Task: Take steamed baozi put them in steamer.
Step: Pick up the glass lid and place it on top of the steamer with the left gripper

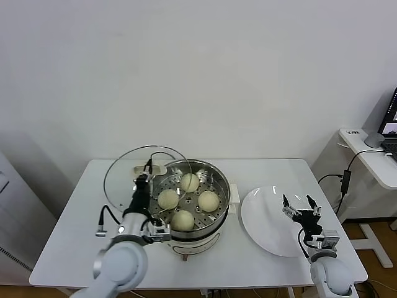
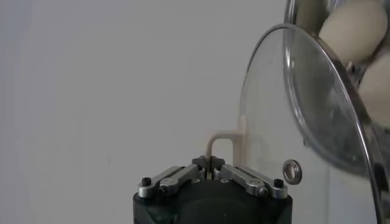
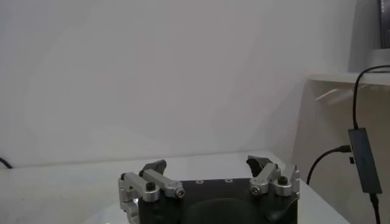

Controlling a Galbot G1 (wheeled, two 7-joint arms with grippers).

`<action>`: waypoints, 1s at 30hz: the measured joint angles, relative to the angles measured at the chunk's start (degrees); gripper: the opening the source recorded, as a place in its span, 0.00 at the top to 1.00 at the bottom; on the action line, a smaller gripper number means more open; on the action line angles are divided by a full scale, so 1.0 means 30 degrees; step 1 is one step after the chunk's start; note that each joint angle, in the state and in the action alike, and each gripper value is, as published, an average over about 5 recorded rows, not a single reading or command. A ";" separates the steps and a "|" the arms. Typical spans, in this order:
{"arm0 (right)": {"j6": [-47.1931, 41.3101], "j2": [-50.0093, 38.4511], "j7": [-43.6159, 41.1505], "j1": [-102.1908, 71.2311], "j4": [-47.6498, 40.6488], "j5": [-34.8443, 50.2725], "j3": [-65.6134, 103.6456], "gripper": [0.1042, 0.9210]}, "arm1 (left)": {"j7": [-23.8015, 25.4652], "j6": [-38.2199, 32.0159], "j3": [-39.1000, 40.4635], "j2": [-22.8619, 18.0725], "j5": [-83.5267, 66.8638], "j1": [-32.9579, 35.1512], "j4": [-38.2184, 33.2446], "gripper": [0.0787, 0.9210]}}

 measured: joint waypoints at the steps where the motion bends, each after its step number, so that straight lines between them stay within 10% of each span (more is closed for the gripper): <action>1: 0.0003 0.0016 -0.0004 0.0002 -0.0015 -0.0015 -0.0006 0.12 | 0.0009 0.0045 0.0199 -0.0162 0.0172 -0.0041 0.0062 0.97; 30: 0.0060 0.0186 -0.0049 -0.0130 -0.0192 -0.0172 0.0034 0.12 | -0.0598 -0.0212 0.3101 -0.2758 0.1545 -0.0778 0.2230 0.97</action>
